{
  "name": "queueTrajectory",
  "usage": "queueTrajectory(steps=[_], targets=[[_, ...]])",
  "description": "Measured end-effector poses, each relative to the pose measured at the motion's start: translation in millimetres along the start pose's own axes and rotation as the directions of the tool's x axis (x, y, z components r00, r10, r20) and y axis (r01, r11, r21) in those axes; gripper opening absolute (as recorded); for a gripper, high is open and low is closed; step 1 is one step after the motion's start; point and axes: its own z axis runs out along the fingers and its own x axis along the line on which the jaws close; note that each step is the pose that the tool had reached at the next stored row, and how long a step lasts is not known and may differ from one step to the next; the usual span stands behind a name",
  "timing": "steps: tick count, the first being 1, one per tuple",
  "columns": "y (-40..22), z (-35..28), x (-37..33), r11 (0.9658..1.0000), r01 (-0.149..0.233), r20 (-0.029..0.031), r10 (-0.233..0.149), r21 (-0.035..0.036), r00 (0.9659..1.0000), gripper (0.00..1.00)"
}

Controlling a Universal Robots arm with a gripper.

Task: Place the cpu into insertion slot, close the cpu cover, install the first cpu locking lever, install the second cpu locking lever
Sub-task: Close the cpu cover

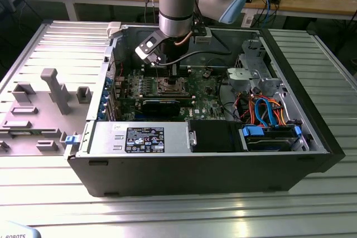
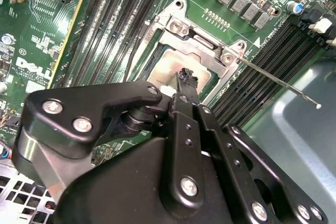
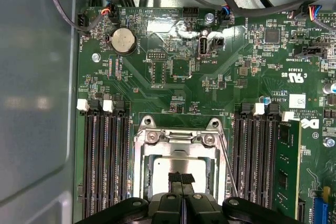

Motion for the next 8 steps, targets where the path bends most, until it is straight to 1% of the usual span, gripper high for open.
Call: queueTrajectory(steps=[8], targets=[[1.2,0.0,-0.1,1.0000,0.000,0.0000,0.000,0.0000,1.0000,0.11]])
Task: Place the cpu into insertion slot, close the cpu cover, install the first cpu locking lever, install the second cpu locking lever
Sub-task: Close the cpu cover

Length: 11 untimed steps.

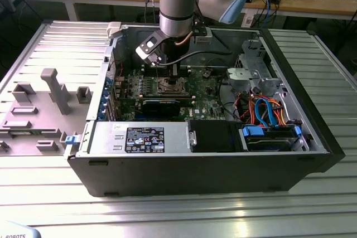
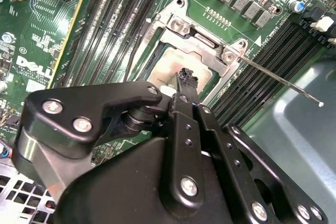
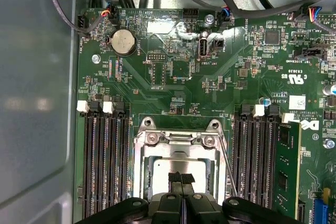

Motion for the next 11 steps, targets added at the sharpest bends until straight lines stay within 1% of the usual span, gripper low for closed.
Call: queueTrajectory(steps=[11], targets=[[2.1,0.0,-0.1,1.0000,0.000,0.0000,0.000,0.0000,1.0000,0.11]])
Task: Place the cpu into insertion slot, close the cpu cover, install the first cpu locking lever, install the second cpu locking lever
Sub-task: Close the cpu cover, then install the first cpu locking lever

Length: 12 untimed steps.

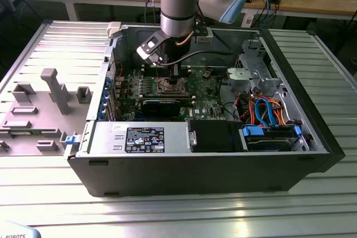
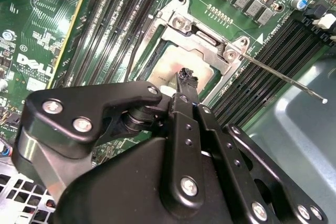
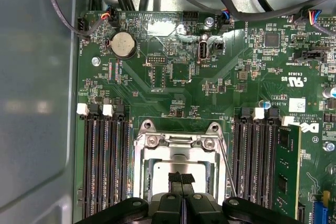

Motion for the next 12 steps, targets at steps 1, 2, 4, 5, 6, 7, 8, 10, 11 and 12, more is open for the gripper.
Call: queueTrajectory(steps=[1,2,4,5,6,7,8,10,11,12], targets=[[0.8,0.0,0.0,1.0000,0.000,0.0000,0.000,-0.0001,1.0000,0.11],[1.6,0.0,-0.1,1.0000,0.000,0.0000,0.000,0.0000,1.0000,0.11],[1.8,0.0,0.0,1.0000,0.000,0.0000,0.000,0.0000,1.0000,0.11],[2.0,0.0,-0.1,1.0000,0.000,-0.0001,0.000,-0.0001,1.0000,0.11],[2.1,0.0,-0.1,1.0000,0.000,0.0000,0.000,0.0000,1.0000,0.11],[2.2,0.0,-0.1,1.0000,0.000,0.0000,0.000,0.0000,1.0000,0.11],[2.3,0.0,-0.1,1.0000,0.000,-0.0001,0.000,0.0000,1.0000,0.11],[2.6,0.0,-0.1,1.0000,0.000,0.0000,0.000,0.0000,1.0000,0.11],[2.7,0.0,-0.1,1.0000,0.000,0.0000,0.000,0.0000,1.0000,0.11],[2.9,0.0,-0.1,1.0000,0.000,0.0000,0.000,0.0000,1.0000,0.11]])
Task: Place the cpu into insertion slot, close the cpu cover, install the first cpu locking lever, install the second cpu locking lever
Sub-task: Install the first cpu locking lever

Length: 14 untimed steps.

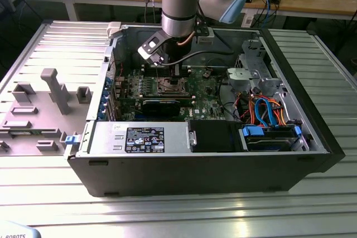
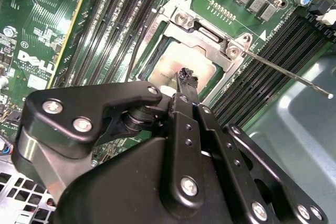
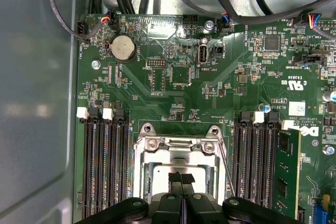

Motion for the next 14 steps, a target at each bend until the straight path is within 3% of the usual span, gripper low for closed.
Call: queueTrajectory(steps=[9,14], targets=[[0.7,-0.4,0.0,1.0000,0.000,0.0012,0.000,0.0001,1.0000,0.11],[0.7,-13.2,0.5,1.0000,0.000,0.0125,0.000,0.0005,0.9999,0.11]])
